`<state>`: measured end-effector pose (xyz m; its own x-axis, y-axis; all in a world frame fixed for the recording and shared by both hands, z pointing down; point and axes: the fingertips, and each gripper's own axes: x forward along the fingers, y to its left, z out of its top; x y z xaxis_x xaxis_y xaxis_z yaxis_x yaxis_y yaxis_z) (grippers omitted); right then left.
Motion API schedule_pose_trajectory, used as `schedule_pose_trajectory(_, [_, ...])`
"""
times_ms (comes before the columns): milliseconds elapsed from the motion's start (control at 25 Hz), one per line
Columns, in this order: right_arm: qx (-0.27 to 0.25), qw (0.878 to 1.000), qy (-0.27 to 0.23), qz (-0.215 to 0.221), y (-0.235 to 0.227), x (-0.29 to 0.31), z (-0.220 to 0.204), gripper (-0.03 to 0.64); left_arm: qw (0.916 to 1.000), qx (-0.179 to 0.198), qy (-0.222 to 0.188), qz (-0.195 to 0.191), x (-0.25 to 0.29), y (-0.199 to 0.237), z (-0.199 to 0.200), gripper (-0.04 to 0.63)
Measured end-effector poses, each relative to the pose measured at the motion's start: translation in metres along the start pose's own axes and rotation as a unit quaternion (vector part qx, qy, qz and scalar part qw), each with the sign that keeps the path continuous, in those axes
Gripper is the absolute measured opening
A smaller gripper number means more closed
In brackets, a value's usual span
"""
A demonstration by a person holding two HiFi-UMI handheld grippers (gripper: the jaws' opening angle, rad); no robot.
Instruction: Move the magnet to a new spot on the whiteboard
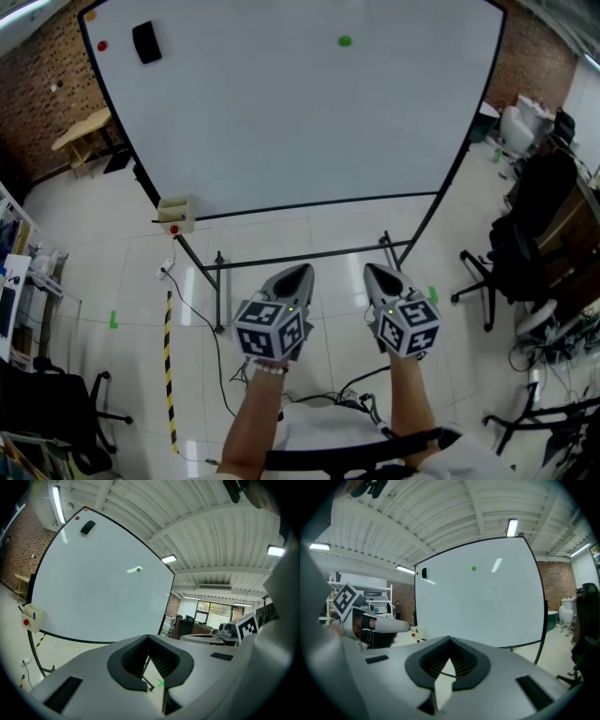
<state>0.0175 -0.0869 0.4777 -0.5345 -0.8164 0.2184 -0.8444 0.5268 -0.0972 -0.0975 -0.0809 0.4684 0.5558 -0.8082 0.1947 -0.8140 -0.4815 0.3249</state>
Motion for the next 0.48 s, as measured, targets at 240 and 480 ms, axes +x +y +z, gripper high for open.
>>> schedule_pose_trajectory(240, [0.001,1.000,-0.001,0.001,-0.0042,-0.0034,-0.0002,0.000,1.0000,0.003,0.000,0.000,0.0026,-0.0054,0.0009,-0.006])
schedule_pose_trajectory(480, [-0.002,1.000,0.002,0.001,-0.0032,-0.0037,-0.0017,0.002,1.0000,0.003,-0.002,0.000,0.0022,-0.0069,0.0020,-0.006])
